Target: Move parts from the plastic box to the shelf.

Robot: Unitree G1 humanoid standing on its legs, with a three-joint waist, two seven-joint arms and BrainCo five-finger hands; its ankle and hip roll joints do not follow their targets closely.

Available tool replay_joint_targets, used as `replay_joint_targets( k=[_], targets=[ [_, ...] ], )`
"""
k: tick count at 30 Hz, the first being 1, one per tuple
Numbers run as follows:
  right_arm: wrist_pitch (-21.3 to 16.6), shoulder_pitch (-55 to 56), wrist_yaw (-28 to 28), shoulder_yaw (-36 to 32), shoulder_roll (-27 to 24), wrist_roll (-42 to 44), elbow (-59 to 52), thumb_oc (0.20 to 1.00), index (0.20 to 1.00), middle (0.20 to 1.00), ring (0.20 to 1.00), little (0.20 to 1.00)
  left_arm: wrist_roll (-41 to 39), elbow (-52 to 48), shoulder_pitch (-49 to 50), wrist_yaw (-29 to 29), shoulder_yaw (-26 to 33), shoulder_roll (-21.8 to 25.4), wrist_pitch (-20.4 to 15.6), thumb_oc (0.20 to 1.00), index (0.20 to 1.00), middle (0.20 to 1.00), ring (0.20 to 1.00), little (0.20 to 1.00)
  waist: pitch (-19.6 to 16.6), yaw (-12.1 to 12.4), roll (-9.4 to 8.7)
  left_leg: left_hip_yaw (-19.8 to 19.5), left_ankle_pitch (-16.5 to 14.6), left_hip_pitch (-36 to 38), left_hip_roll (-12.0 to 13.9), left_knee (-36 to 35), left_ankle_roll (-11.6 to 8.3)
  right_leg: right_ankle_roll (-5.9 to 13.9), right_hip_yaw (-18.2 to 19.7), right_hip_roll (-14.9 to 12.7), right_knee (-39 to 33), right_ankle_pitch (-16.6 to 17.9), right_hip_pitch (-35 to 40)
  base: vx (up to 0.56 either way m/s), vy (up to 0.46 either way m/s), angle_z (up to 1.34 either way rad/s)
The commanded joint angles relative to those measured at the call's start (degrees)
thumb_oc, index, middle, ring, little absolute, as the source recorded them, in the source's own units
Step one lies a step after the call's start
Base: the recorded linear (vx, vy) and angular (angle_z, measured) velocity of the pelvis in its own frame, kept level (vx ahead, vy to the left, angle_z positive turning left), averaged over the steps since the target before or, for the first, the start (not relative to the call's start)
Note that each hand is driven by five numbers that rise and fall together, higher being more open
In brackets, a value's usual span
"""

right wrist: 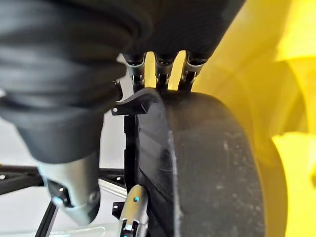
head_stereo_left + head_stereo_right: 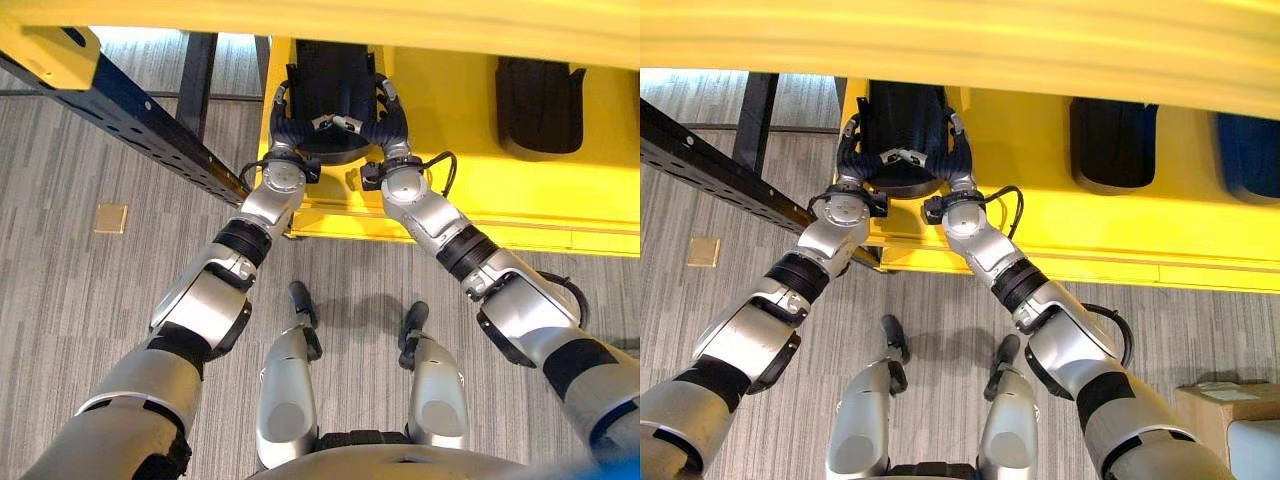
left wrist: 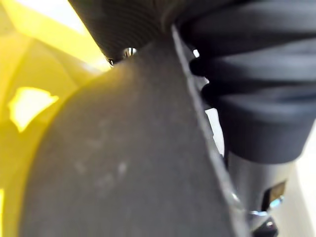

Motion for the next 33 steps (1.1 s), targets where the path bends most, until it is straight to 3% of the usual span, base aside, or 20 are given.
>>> replay_joint_targets(
  k=[1,10,16,29,33],
  targets=[
    [-3.7,-8.9,2.4,1.7,5.3,2.3,-0.2,1.0,1.0,1.0,1.0,1.0,3.8,-0.4,-10.5,-1.4,-4.8,-4.3,-2.4,1.0,1.0,1.0,1.0,1.0,1.9,1.2,2.25,-0.6,-3.5,6.2,-3.2,-2.6,-1.38,2.09,3.1,3.9,3.8,-1.0,-1.9,-0.01,0.01,-0.08],
    [-4.1,-4.9,3.6,1.0,5.5,10.8,-0.5,1.0,1.0,1.0,1.0,1.0,6.6,-0.3,-9.1,-1.2,-4.4,-3.8,-2.8,1.0,1.0,1.0,1.0,1.0,1.9,0.2,2.76,0.0,-3.0,6.1,-3.3,-3.3,-1.57,1.91,3.8,4.0,3.8,-1.3,-2.6,0.0,0.014,-0.06],
    [-4.7,-3.4,5.5,0.9,5.2,7.6,-2.0,1.0,1.0,1.0,1.0,1.0,6.2,-0.7,-8.4,-0.4,-4.1,-3.1,-2.8,1.0,1.0,1.0,1.0,1.0,1.9,-0.7,3.17,0.3,-2.7,6.3,-3.1,-3.5,-1.7,1.91,4.3,4.0,3.9,-1.5,-3.0,0.0,0.009,-0.04],
    [-5.6,-4.3,3.6,1.2,4.8,2.6,-2.0,1.0,1.0,1.0,1.0,1.0,4.1,0.0,-8.1,0.5,-3.1,-3.5,-3.3,1.0,1.0,1.0,1.0,1.0,1.9,-0.9,3.66,0.2,-2.5,6.5,-3.1,-3.5,-1.81,1.72,4.4,4.0,4.1,-2.1,-2.7,0.0,0.01,-0.06],
    [-6.7,-4.8,2.1,1.5,4.7,-2.8,-2.9,1.0,1.0,1.0,1.0,1.0,3.4,-0.2,-7.6,2.1,-2.6,-3.8,-2.8,1.0,1.0,1.0,1.0,1.0,1.9,-0.8,3.87,0.1,-2.4,6.5,-3.2,-3.6,-1.72,1.64,4.3,4.0,4.0,-2.2,-2.6,0.0,-0.001,-0.01]
  ],
)
